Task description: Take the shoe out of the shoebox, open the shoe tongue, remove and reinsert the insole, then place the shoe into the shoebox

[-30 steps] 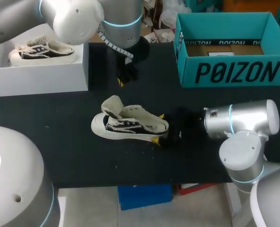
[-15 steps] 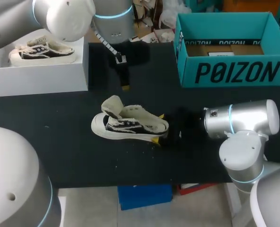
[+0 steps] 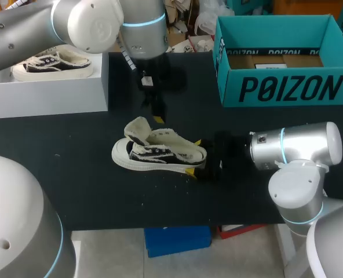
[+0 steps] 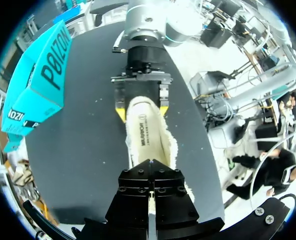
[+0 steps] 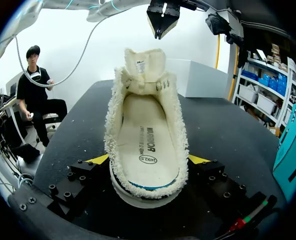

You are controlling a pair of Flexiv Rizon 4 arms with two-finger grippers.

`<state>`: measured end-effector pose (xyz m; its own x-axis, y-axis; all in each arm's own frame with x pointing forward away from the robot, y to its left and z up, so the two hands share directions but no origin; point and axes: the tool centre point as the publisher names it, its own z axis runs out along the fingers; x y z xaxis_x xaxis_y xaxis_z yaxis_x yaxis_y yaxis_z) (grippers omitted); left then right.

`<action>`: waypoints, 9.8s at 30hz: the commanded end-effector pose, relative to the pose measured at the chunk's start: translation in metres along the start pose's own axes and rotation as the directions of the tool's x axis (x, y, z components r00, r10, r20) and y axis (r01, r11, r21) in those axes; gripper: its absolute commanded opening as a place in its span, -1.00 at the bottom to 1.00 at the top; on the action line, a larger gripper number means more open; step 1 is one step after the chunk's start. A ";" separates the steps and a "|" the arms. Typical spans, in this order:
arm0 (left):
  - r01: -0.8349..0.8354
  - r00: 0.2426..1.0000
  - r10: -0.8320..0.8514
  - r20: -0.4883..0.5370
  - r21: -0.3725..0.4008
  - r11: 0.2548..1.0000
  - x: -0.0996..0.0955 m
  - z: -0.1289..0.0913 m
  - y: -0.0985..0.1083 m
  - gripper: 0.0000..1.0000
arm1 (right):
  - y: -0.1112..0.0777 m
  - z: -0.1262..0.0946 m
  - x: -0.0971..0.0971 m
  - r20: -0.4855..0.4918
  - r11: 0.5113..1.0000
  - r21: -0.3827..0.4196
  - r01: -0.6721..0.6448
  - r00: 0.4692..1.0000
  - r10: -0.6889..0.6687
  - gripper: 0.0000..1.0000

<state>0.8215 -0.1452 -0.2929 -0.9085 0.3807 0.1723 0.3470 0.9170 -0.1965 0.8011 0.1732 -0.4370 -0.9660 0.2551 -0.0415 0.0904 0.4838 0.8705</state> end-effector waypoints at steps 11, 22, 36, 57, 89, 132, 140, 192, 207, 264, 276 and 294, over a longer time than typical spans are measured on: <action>-0.267 0.919 0.286 -0.271 0.107 0.958 -0.004 0.041 -0.004 -1.00 | -0.003 0.002 0.000 0.002 1.000 0.001 -0.002 1.000 0.002 -1.00; -0.201 0.932 0.209 -0.297 0.058 0.978 0.002 0.047 -0.007 -1.00 | -0.003 0.002 0.000 0.002 1.000 0.001 -0.002 1.000 0.002 -1.00; -0.038 0.972 0.022 -0.233 -0.065 0.997 -0.003 0.038 -0.005 -1.00 | -0.003 0.002 0.000 0.002 1.000 0.001 -0.002 1.000 0.002 -1.00; -0.056 0.977 0.044 -0.210 -0.049 0.997 -0.001 0.076 -0.004 -1.00 | -0.003 0.002 0.000 0.002 1.000 0.001 -0.002 1.000 0.002 -1.00; -0.036 0.965 0.021 -0.262 -0.052 0.998 0.007 0.115 -0.010 -1.00 | -0.003 0.002 0.000 0.002 1.000 0.001 -0.002 1.000 0.002 -1.00; 0.018 0.997 -0.029 -0.075 -0.146 0.989 0.018 0.135 -0.005 -0.17 | -0.003 0.002 0.000 0.002 1.000 0.001 -0.002 1.000 0.002 -1.00; 0.135 0.990 -0.121 0.069 -0.272 0.953 0.016 0.153 -0.003 -0.26 | -0.003 0.002 0.000 0.002 1.000 0.001 -0.002 1.000 0.002 -1.00; 0.199 0.810 -0.034 0.586 -0.219 0.955 -0.024 0.175 0.055 -1.00 | -0.003 0.002 0.000 0.002 1.000 0.001 -0.002 1.000 0.002 -1.00; 0.039 0.954 0.011 0.300 -0.159 0.987 -0.010 0.151 0.031 -1.00 | -0.003 0.002 0.000 0.002 1.000 0.001 -0.002 1.000 0.002 -1.00; -0.136 0.907 0.203 0.370 -0.198 0.971 0.009 0.116 -0.014 -0.03 | -0.003 0.002 0.000 0.002 1.000 0.001 -0.002 1.000 0.002 -1.00; -0.148 0.867 0.212 0.450 -0.172 0.974 -0.001 0.113 -0.020 -0.15 | -0.003 0.002 0.000 0.002 1.000 0.001 -0.002 1.000 0.002 -1.00; -0.220 0.842 0.267 0.469 -0.153 0.963 -0.028 0.111 -0.060 -0.25 | -0.003 0.002 0.000 0.002 1.000 0.001 -0.002 1.000 0.002 -1.00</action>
<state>0.7976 -0.2187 -0.3915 -0.7804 0.5077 -0.3648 0.5703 0.8172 -0.0827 0.8002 0.1731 -0.4370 -0.9657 0.2561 -0.0420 0.0904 0.4837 0.8706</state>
